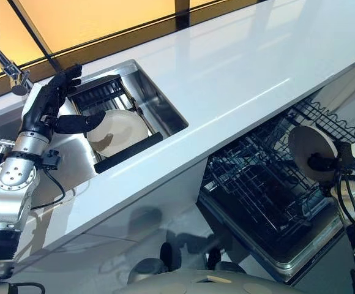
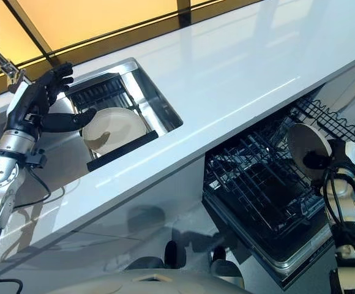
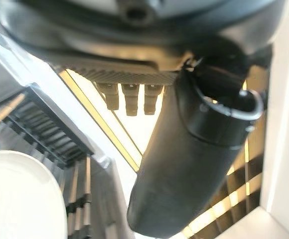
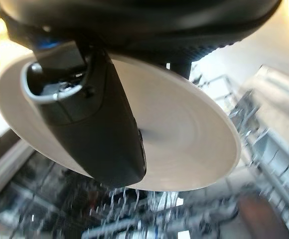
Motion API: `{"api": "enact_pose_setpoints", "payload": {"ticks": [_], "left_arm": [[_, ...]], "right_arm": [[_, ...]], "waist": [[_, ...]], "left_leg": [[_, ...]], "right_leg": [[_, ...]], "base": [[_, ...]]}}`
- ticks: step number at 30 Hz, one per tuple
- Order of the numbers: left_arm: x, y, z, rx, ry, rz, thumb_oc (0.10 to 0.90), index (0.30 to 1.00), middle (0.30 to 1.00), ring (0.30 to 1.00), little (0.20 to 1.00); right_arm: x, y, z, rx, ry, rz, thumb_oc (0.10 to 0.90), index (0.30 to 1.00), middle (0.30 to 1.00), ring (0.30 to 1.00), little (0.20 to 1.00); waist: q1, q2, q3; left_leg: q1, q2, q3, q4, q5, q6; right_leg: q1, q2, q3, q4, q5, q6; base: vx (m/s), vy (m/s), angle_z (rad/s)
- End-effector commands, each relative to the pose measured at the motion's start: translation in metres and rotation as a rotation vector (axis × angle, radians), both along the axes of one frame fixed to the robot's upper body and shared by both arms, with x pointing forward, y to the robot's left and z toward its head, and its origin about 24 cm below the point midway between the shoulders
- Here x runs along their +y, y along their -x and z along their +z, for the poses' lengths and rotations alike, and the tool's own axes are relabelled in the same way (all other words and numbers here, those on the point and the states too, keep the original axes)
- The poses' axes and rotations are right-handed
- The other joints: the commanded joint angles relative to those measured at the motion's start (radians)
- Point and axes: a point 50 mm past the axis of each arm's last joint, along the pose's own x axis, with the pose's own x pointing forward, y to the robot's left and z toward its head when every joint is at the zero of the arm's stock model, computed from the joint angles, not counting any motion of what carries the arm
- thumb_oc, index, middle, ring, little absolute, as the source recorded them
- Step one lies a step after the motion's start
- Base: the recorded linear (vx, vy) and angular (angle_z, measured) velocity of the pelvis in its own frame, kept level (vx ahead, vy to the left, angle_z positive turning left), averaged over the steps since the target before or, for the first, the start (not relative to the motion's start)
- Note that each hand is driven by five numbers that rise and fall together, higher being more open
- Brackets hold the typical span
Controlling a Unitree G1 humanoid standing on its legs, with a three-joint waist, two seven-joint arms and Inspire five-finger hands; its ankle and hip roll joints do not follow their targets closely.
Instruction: Pick up plates and place into dishwasher.
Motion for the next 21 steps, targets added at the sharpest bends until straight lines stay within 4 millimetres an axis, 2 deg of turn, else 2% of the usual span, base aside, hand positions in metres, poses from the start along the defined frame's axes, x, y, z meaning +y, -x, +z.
{"api": "enact_pose_setpoints", "payload": {"ticks": [1,6,13,14,15,21], "left_arm": [[-0.008,-0.005,0.078,-0.321,-0.05,-0.066,0.8,0.9,0.9,0.9,0.9],[-0.008,-0.005,0.083,-0.333,-0.048,-0.073,0.8,0.9,0.9,0.9,0.9],[-0.012,-0.006,0.082,-0.329,-0.051,-0.087,0.8,0.9,0.9,0.9,0.9],[-0.013,-0.007,0.082,-0.329,-0.047,-0.09,0.8,0.9,0.9,0.9,0.9],[-0.013,-0.007,0.081,-0.329,-0.048,-0.091,0.8,0.9,0.9,0.9,0.9],[-0.015,-0.01,0.079,-0.329,-0.039,-0.102,0.8,0.9,0.9,0.9,0.9]], "right_arm": [[-0.027,-0.019,0.072,-0.037,0.214,-0.027,0.1,0.3,0.3,0.3,0.2],[-0.036,-0.014,0.054,0.088,0.186,-0.077,0.1,0.3,0.3,0.3,0.2],[-0.031,-0.013,0.037,0.176,0.179,-0.097,0.1,0.3,0.3,0.3,0.2],[-0.031,-0.013,0.036,0.176,0.168,-0.094,0.471,0.618,0.618,0.618,0.571],[-0.03,-0.014,0.034,0.175,0.163,-0.09,0.8,0.9,0.9,0.9,0.9],[-0.016,-0.025,0.037,0.083,0.196,-0.033,0.8,0.9,0.9,0.9,0.9]], "waist": [[0.023,-0.008,-0.029],[0.034,-0.008,-0.018],[0.034,-0.01,-0.011],[0.031,-0.01,-0.01],[0.03,-0.01,-0.009],[0.02,-0.01,-0.008]], "left_leg": [[0.01,-0.039,0.0,0.002,-0.086,0.005],[0.013,-0.033,0.0,0.002,-0.079,-0.003],[0.023,-0.03,0.004,0.006,-0.076,-0.008],[0.024,-0.029,0.006,0.007,-0.075,-0.009],[0.025,-0.028,0.008,0.007,-0.074,-0.009],[0.031,-0.027,0.02,0.008,-0.073,-0.009]], "right_leg": [[-0.026,0.067,-0.029,0.141,-0.128,-0.028],[-0.012,0.068,-0.04,0.133,-0.128,-0.035],[0.006,0.075,-0.034,0.124,-0.127,-0.041],[0.007,0.076,-0.032,0.123,-0.126,-0.041],[0.01,0.077,-0.029,0.121,-0.125,-0.042],[0.018,0.083,-0.012,0.114,-0.121,-0.042]], "base": [[-0.02,-0.048,0.14],[0.0,-0.037,0.1],[0.0,-0.005,0.0],[0.0,0.0,0.0],[0.0,0.0,0.0],[-0.01,0.006,-0.03]]}}
